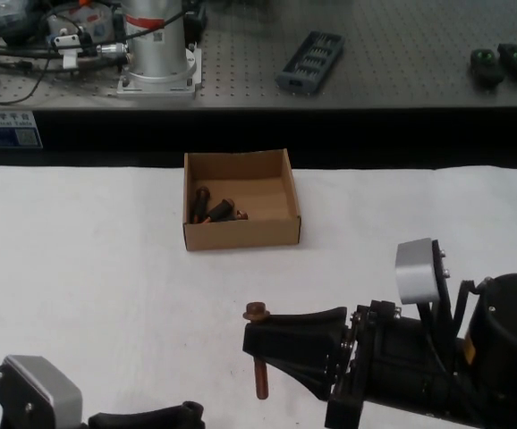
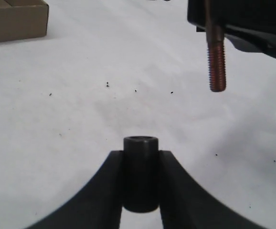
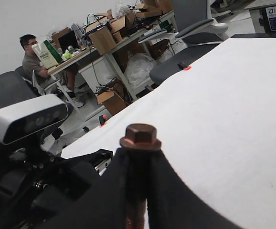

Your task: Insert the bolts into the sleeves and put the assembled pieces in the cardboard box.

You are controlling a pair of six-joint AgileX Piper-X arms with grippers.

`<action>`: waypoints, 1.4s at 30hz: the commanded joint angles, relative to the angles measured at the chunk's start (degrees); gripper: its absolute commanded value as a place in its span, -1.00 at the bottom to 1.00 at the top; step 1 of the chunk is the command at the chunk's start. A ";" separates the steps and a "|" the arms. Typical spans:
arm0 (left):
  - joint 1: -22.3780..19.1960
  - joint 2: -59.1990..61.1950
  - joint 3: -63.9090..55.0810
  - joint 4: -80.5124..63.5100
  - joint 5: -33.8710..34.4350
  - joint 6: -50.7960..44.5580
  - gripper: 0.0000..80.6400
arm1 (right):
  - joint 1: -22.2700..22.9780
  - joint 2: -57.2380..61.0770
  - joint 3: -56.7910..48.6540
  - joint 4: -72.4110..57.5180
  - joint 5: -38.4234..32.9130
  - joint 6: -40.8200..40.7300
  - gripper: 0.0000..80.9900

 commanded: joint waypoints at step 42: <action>-7.78 10.77 -7.95 -7.62 8.93 -0.85 -0.63 | -0.27 -11.80 8.41 -0.66 6.78 3.93 -0.88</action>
